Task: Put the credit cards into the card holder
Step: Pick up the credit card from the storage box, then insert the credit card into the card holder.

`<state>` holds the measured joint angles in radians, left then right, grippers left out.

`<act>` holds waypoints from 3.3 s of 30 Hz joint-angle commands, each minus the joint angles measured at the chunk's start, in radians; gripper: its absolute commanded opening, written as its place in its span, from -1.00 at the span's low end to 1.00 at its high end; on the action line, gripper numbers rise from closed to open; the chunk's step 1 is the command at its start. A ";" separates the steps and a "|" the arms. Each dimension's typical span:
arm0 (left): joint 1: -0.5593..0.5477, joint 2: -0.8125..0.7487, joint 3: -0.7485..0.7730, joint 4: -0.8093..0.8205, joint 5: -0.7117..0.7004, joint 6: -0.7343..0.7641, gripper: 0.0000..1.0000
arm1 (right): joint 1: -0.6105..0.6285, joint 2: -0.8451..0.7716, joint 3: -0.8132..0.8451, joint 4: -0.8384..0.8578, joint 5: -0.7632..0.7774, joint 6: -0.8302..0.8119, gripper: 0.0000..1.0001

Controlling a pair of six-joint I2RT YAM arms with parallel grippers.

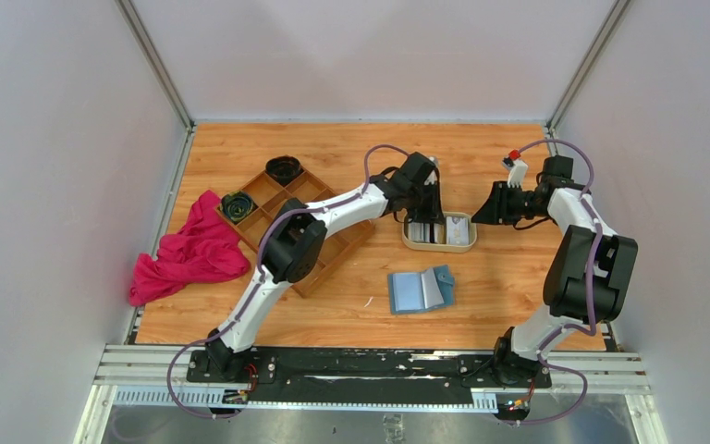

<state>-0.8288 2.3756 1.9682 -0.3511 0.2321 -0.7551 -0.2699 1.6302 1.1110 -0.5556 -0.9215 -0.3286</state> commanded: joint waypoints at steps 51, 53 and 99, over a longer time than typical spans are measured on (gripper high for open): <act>0.045 -0.233 -0.277 0.158 0.034 -0.055 -1.00 | -0.003 -0.027 -0.019 -0.003 -0.023 0.000 -0.28; 0.046 -0.258 -0.292 0.163 0.031 -0.040 -1.00 | -0.001 -0.033 -0.020 -0.002 -0.022 -0.003 -0.28; -0.105 -1.426 -1.800 1.182 -0.012 -0.069 -1.00 | 0.372 -0.632 -0.388 -0.131 -0.326 -0.417 0.66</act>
<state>-0.9199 0.9031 0.2001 0.6182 0.2726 -0.7616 0.0616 0.9718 0.7433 -0.7216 -1.2335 -0.7704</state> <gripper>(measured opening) 0.006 0.832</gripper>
